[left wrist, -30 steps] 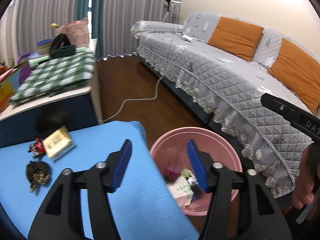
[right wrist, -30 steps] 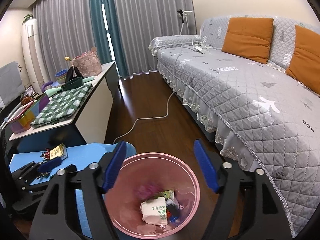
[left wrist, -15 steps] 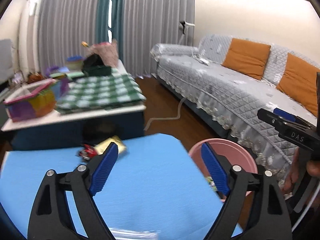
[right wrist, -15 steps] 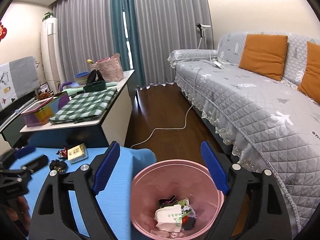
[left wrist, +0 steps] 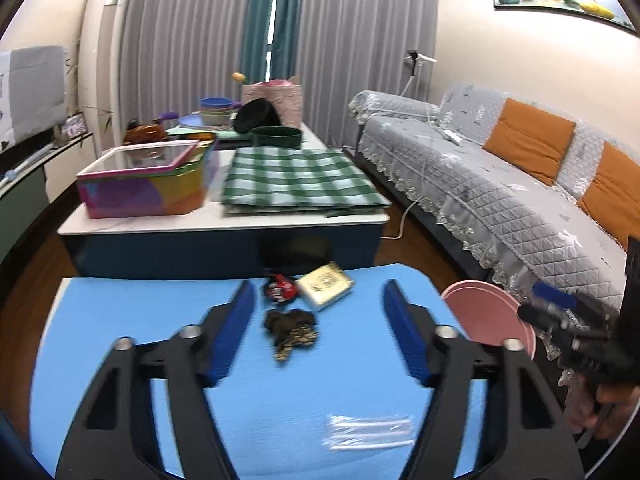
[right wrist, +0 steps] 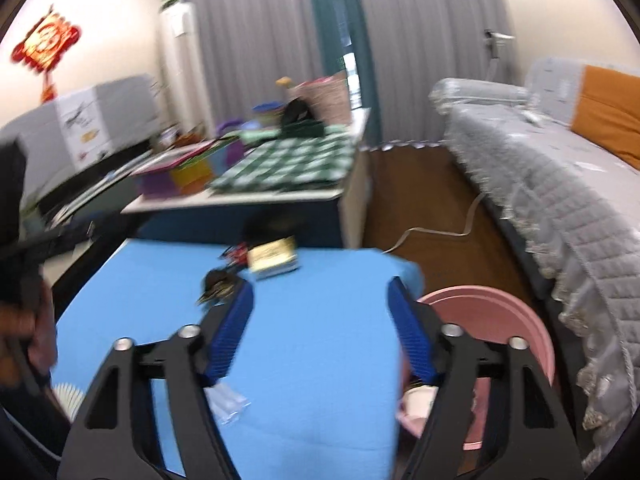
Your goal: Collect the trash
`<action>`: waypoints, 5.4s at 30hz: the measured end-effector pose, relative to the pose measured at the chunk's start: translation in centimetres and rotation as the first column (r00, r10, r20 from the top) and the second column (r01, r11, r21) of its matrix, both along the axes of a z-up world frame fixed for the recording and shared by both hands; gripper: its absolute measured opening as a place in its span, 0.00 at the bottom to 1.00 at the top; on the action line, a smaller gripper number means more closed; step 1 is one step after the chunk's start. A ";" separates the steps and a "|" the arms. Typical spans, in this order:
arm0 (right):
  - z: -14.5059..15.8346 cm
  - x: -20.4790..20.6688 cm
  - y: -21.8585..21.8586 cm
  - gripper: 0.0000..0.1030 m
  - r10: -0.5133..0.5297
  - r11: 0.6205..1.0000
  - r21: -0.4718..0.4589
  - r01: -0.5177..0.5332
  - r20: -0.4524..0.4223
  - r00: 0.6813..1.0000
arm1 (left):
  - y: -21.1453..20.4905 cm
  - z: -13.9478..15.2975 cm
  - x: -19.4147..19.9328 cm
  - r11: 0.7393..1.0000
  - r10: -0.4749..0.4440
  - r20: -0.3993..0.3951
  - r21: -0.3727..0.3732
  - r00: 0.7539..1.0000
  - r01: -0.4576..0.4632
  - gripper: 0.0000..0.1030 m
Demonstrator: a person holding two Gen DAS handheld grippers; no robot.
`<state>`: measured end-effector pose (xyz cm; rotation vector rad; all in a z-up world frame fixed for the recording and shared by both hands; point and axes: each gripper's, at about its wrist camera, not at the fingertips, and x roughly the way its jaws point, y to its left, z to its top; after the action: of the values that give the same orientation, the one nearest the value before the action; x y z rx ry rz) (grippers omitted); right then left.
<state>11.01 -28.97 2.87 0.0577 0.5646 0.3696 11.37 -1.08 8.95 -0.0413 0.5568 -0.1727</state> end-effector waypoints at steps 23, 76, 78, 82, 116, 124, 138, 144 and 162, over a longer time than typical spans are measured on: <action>-11.5 1.9 11.2 0.42 0.294 0.926 -0.139 -0.352 -0.319 0.901 | 5.5 -4.4 0.8 0.989 0.134 -0.037 -0.056 0.990 -0.136 0.48; -9.6 7.2 4.9 0.01 0.017 0.994 -0.099 -0.043 -0.254 0.967 | -0.5 -13.0 9.1 1.000 0.016 -0.195 -0.009 0.981 -0.018 0.05; -9.2 7.0 4.6 0.01 0.007 0.995 -0.096 -0.031 -0.241 0.971 | -0.6 -12.5 8.6 1.000 0.013 -0.187 -0.008 0.982 -0.015 0.05; -8.3 6.4 4.1 0.01 -0.011 0.996 -0.092 -0.008 -0.212 0.977 | -1.0 -11.5 7.3 1.000 0.006 -0.168 -0.003 0.986 -0.006 0.05; -2.9 0.8 -3.5 0.01 -0.180 0.983 -0.046 0.177 -0.074 0.981 | -7.5 -9.8 -0.5 0.997 -0.057 -0.123 -0.058 0.991 0.050 0.05; -2.3 0.9 -6.2 0.01 -0.240 0.971 -0.044 0.237 -0.070 0.968 | -9.9 -9.7 -0.3 0.993 -0.104 -0.116 -0.058 0.988 0.098 0.05; 0.6 1.4 -12.7 0.01 -0.382 0.924 -0.003 0.383 -0.037 0.923 | -13.2 -9.0 0.6 0.987 -0.157 -0.116 -0.041 0.981 0.154 0.05; 0.9 2.1 -14.8 0.01 -0.415 0.910 -0.003 0.415 -0.049 0.908 | -15.1 -8.7 1.5 0.984 -0.174 -0.115 -0.050 0.978 0.170 0.05; 1.0 3.6 -18.2 0.01 -0.473 0.881 -0.006 0.473 -0.052 0.880 | -22.8 -8.6 4.8 0.963 -0.271 -0.117 -0.049 0.956 0.267 0.05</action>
<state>14.64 -47.20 3.90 0.2093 0.5803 -0.1103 16.19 -23.92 0.32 -0.0078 0.6815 -0.4473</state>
